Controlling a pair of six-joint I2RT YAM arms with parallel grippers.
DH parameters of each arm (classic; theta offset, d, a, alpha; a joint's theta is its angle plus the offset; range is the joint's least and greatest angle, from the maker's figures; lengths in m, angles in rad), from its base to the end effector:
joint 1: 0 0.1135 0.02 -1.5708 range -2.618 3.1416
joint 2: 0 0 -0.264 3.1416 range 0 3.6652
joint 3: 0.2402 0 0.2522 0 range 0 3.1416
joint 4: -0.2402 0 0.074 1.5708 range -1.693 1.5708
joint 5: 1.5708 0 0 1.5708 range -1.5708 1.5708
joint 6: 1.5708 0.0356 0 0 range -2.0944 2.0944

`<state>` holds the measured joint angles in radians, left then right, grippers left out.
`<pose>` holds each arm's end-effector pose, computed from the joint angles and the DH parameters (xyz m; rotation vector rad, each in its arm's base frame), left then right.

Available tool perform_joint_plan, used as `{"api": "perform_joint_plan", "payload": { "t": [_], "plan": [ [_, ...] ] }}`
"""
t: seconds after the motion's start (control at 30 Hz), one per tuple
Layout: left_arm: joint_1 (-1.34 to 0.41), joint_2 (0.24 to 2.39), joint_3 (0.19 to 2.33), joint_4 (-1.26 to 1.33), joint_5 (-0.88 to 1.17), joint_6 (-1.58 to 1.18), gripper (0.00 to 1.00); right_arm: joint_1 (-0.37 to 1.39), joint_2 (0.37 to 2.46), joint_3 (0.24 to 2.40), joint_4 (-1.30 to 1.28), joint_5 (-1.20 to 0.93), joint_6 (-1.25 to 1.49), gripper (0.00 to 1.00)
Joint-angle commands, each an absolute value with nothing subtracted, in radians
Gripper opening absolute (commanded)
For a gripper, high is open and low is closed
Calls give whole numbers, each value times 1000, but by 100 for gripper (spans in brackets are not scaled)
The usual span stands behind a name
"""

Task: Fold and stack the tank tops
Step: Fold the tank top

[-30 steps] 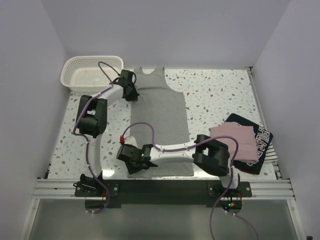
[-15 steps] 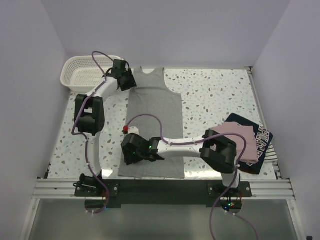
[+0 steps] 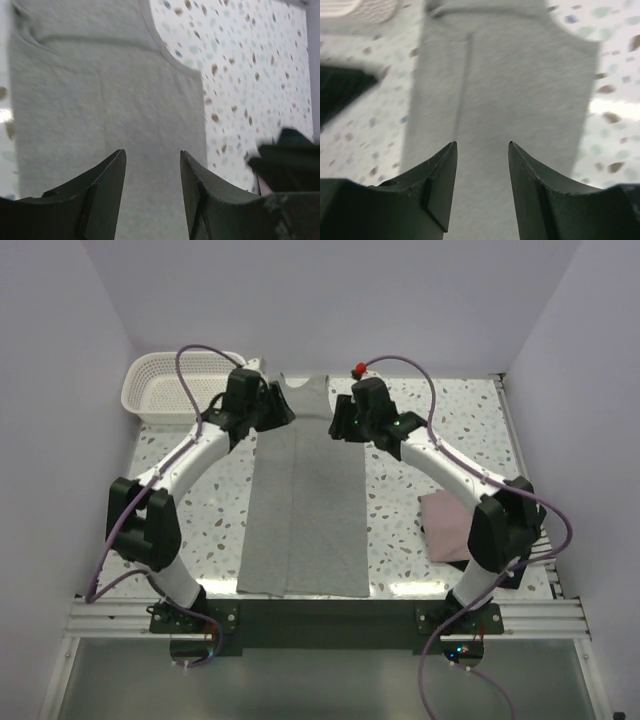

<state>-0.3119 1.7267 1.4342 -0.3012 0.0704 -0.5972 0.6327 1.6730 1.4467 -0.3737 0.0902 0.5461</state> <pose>0.3834 -0.1262 0.2998 -0.2750 2.2077 -0.5895 0.3160 0.2277 0.3178 -0.0434 2.2255 0.5690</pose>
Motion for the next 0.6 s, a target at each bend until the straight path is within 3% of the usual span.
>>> {"api": "perform_joint_plan", "payload": {
  "t": [0.0, 0.1, 0.3, 0.57],
  "plan": [
    [-434, 1599, 1284, -244, 77, -644, 52, 500, 1827, 1532, -465, 37, 405, 48],
    [-527, 1455, 1152, -239, 83, -664, 50, 387, 1991, 1662, -457, 3, 368, 44],
    [-699, 1344, 985, -267, 89, -692, 49, 351, 2258, 1959, -529, -3, 341, 41],
    [-833, 1315, 899, -245, 104, -730, 49, 351, 2342, 1988, -508, 35, 357, 41]
  ]
}}
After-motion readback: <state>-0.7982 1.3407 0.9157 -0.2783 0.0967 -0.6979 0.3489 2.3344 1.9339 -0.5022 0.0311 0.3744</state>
